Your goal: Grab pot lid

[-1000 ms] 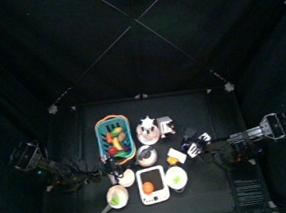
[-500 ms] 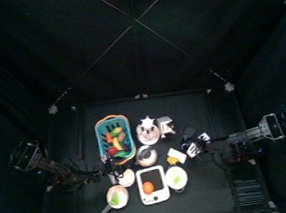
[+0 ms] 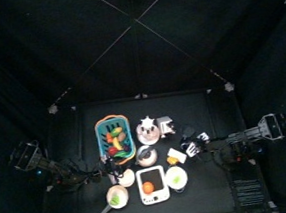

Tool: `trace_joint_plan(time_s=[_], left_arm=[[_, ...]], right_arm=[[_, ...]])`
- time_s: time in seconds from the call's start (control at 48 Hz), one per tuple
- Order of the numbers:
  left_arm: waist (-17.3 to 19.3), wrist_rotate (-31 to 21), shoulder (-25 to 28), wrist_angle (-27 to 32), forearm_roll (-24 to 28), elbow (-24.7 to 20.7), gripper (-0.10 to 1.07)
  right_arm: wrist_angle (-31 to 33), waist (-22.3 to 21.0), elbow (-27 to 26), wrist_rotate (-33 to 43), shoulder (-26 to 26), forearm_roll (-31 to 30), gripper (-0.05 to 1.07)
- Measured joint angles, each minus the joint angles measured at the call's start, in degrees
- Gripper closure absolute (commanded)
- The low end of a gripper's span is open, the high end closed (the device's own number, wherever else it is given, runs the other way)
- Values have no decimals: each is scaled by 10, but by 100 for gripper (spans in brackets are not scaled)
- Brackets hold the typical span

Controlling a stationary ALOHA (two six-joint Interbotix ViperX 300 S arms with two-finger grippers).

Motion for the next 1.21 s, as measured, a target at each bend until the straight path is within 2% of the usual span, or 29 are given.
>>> trace_joint_plan(time_s=[0.208, 0.521, 0.771, 0.938, 1.208], left_arm=[[0, 0, 0, 0, 0, 0, 13], [0, 0, -1, 0, 0, 1, 13], [0, 0, -1, 0, 1, 0, 13], [0, 1, -1, 0, 1, 0, 13], [0, 0, -1, 0, 1, 0, 13]], right_arm=[[23, 1, 1, 1, -23, 2, 15], [28, 1, 1, 3, -25, -3, 15], [20, -7, 3, 3, 3, -7, 16], [16, -7, 3, 3, 10, -7, 21], [16, -8, 5, 3, 11, -6, 37]])
